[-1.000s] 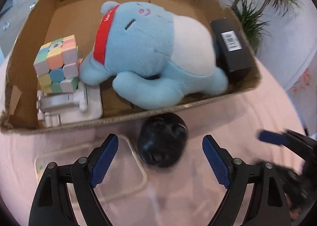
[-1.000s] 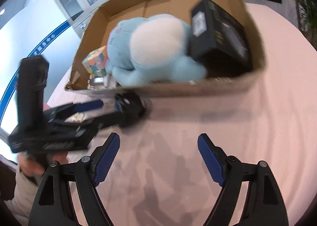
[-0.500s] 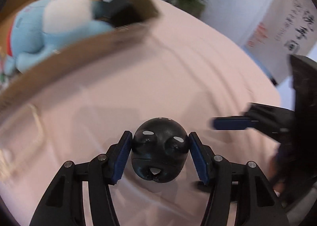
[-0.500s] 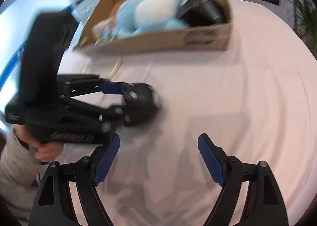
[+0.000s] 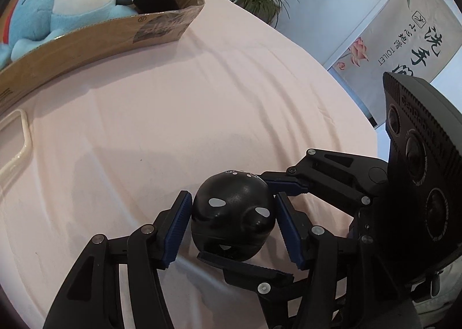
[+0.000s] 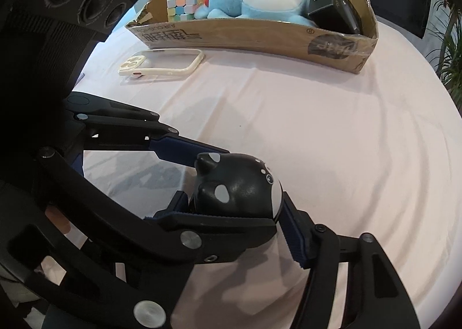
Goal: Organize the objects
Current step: 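Grasp the black cat-shaped object with both tools, then carry the black cat-shaped object with both tools into the cardboard box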
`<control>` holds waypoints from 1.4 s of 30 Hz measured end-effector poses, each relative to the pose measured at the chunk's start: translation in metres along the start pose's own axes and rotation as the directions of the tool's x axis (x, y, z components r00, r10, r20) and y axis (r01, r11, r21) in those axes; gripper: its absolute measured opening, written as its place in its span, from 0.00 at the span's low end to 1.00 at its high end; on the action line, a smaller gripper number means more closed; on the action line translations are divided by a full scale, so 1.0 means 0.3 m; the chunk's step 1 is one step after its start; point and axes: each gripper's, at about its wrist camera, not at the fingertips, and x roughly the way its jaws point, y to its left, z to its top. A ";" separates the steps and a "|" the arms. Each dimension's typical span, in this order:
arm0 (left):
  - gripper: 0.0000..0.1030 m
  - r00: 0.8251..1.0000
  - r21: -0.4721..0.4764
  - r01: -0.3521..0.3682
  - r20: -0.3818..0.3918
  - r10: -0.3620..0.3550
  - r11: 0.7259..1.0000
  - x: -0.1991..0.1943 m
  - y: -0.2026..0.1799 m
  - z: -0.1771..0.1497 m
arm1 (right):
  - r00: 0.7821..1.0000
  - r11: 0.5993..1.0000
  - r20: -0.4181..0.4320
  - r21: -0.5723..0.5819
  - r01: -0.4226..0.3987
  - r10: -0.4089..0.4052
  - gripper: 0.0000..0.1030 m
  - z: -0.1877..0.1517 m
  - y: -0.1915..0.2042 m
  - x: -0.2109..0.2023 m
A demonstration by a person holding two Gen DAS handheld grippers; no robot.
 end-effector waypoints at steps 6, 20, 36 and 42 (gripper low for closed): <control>0.56 1.000 -0.005 -0.003 0.004 0.003 1.000 0.022 0.009 0.014 | 1.000 1.000 -0.004 0.000 0.009 -0.009 0.59 -0.002 0.009 -0.001; 0.56 1.000 -0.012 -0.007 0.023 0.008 1.000 -0.056 0.004 -0.012 | 1.000 1.000 -0.003 -0.004 0.018 -0.018 0.58 0.008 0.022 -0.008; 0.56 0.991 -0.024 -0.069 0.117 0.072 0.997 -0.259 0.042 0.054 | 0.997 0.998 0.070 -0.069 0.013 -0.008 0.58 0.153 0.093 -0.078; 0.56 0.985 -0.063 -0.081 0.150 0.090 0.995 -0.326 0.096 0.098 | 0.995 0.994 0.103 -0.108 0.028 -0.016 0.54 0.243 0.136 -0.086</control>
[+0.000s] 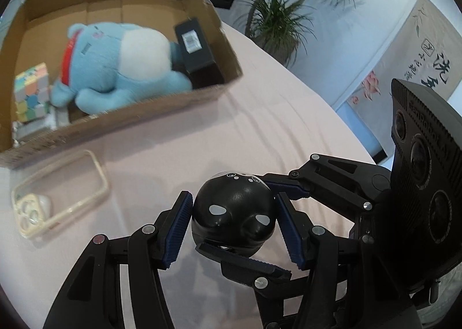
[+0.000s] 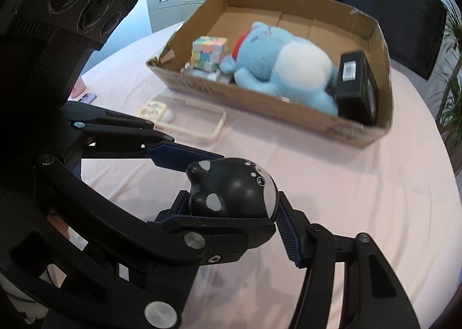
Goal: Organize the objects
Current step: 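Carry the black cat-shaped object with both tools into the cardboard box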
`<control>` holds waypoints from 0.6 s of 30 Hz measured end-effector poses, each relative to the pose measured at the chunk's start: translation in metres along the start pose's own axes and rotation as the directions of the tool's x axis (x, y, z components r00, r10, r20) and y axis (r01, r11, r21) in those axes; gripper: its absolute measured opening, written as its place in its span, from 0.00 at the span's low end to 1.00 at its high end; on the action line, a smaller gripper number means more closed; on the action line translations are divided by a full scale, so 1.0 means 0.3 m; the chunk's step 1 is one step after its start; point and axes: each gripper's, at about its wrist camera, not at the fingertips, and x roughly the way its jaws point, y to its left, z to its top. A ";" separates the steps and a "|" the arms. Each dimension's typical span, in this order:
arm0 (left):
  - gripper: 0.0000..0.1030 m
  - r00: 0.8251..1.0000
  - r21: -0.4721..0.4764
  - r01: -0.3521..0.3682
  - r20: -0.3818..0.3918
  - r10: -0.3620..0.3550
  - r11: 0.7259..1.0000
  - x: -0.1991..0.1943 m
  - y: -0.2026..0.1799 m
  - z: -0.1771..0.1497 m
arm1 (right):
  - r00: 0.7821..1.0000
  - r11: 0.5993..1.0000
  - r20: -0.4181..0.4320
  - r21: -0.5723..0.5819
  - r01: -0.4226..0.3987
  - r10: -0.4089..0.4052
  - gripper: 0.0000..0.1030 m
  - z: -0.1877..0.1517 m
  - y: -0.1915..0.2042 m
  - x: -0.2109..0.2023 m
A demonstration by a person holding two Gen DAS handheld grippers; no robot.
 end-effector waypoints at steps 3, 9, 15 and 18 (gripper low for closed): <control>0.56 1.000 -0.007 -0.012 0.013 0.012 1.000 -0.021 0.031 0.017 | 1.000 1.000 0.011 -0.009 -0.012 0.013 0.54 0.044 0.009 0.007; 0.56 0.999 -0.020 -0.030 0.031 0.031 0.999 -0.057 0.092 0.044 | 0.999 0.999 0.021 -0.038 -0.025 0.026 0.54 0.108 0.032 0.037; 0.56 0.997 -0.033 -0.053 0.058 0.054 0.998 -0.094 0.155 0.096 | 0.999 0.997 0.033 -0.062 -0.037 0.039 0.54 0.187 0.043 0.067; 0.56 0.995 -0.039 -0.069 0.075 0.072 0.997 -0.115 0.184 0.128 | 0.998 0.996 0.046 -0.078 -0.041 0.044 0.54 0.234 0.048 0.076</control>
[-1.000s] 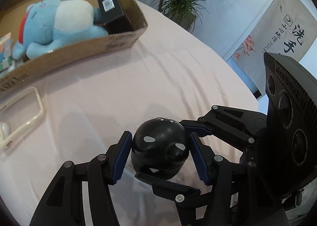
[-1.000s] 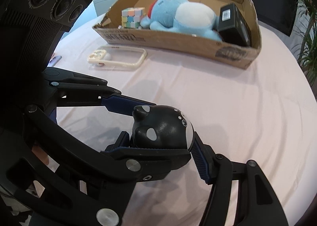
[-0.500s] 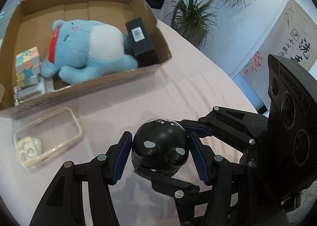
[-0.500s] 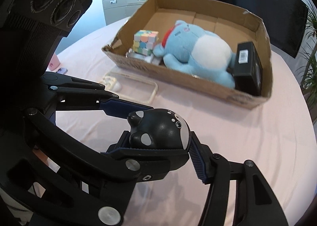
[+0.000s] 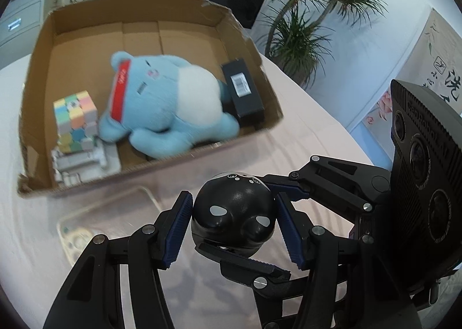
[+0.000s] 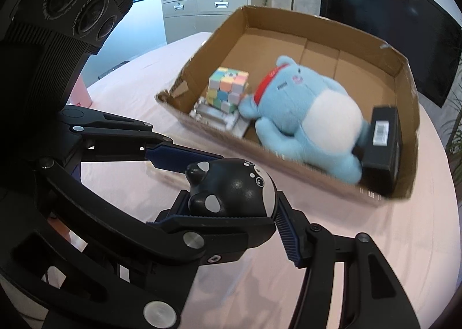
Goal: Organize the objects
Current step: 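Carry the black cat-shaped object with both tools into the cardboard box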
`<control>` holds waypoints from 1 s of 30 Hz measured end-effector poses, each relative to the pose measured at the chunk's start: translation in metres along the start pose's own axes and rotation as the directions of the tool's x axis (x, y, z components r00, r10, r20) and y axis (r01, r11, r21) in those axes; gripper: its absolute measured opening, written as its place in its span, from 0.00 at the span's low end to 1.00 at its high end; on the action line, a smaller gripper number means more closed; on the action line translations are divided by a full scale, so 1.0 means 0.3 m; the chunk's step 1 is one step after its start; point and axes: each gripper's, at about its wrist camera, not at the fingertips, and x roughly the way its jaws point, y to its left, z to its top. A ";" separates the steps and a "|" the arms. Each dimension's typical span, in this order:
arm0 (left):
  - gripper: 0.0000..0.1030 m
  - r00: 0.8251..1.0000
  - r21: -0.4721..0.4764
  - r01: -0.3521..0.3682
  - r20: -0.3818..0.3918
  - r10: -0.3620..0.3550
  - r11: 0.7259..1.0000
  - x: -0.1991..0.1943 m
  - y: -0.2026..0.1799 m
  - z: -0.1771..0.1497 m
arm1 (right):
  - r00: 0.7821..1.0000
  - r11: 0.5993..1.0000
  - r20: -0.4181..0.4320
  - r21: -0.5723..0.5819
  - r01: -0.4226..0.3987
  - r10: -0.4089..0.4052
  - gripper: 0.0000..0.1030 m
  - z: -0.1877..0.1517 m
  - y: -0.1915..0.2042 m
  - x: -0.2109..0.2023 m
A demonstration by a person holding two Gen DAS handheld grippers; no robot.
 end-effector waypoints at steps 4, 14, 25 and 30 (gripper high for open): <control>0.56 1.000 0.001 -0.023 0.022 0.023 1.000 -0.023 0.039 0.044 | 1.000 1.000 0.016 -0.029 0.005 -0.004 0.54 0.061 0.006 0.020; 0.56 0.996 -0.014 -0.071 0.059 0.071 0.997 -0.038 0.158 0.169 | 0.998 0.997 0.058 -0.083 -0.002 0.007 0.53 0.214 -0.014 0.094; 0.56 0.994 -0.075 -0.107 0.015 0.109 0.991 0.061 0.365 0.284 | 0.997 0.992 0.032 -0.109 -0.064 0.068 0.53 0.369 -0.050 0.302; 0.56 0.996 -0.110 -0.087 -0.001 0.088 0.990 0.114 0.447 0.294 | 0.998 0.991 0.003 -0.117 -0.068 0.069 0.53 0.402 -0.055 0.398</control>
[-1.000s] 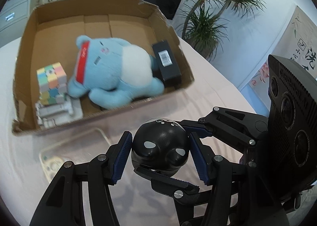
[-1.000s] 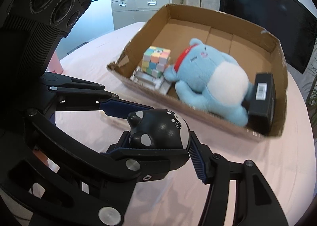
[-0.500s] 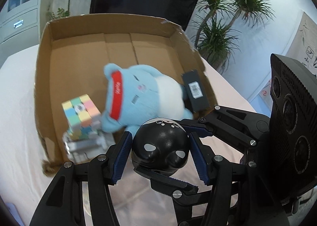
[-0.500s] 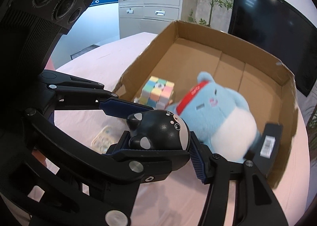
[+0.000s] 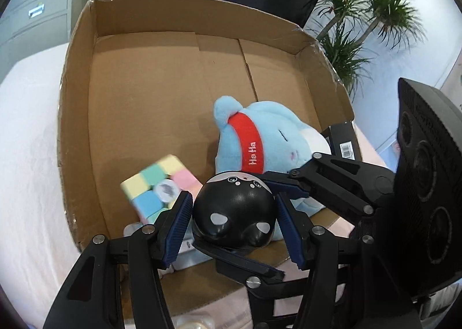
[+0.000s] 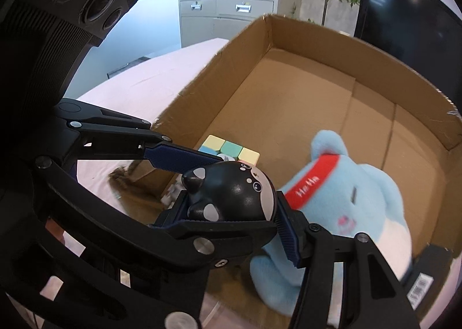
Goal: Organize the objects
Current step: 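Carry the black cat-shaped object with both tools into the cardboard box, then open both tools to release the cat object beside the plush toy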
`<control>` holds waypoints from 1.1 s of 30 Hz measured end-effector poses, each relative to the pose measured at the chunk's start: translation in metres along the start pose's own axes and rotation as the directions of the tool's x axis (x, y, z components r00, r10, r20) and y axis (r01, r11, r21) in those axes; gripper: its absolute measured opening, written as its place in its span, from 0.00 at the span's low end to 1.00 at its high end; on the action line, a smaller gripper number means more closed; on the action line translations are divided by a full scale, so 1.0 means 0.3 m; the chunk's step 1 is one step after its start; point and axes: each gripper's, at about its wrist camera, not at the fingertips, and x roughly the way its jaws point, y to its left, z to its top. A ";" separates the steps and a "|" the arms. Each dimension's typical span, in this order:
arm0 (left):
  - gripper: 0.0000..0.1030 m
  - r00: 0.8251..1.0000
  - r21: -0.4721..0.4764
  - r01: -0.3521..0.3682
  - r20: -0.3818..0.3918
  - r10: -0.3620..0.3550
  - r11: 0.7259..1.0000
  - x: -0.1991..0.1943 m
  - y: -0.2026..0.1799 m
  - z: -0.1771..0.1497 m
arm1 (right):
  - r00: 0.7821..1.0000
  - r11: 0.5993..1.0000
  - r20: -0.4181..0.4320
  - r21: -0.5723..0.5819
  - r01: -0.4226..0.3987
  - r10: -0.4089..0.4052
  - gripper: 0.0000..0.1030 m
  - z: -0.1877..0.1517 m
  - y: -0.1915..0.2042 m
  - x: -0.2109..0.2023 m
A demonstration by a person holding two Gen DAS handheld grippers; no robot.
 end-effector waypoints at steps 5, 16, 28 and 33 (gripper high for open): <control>0.56 1.000 -0.004 0.011 0.017 -0.011 1.000 0.001 0.012 0.008 | 1.000 1.000 -0.003 -0.018 0.006 -0.006 0.53 0.017 0.000 0.025; 0.81 0.968 -0.038 -0.146 0.203 0.151 0.989 -0.270 -0.062 -0.031 | 0.994 0.993 0.101 0.117 0.026 -0.038 0.76 0.037 -0.063 -0.235; 0.83 0.974 -0.360 -0.196 0.033 0.222 0.912 -0.141 0.118 -0.503 | 0.993 0.926 0.002 0.361 -0.110 0.117 0.77 -0.325 -0.034 -0.183; 0.54 0.980 -0.415 -0.197 -0.049 0.194 0.888 0.010 0.166 -0.556 | 0.987 0.914 -0.091 0.396 -0.085 0.131 0.75 -0.410 0.012 -0.029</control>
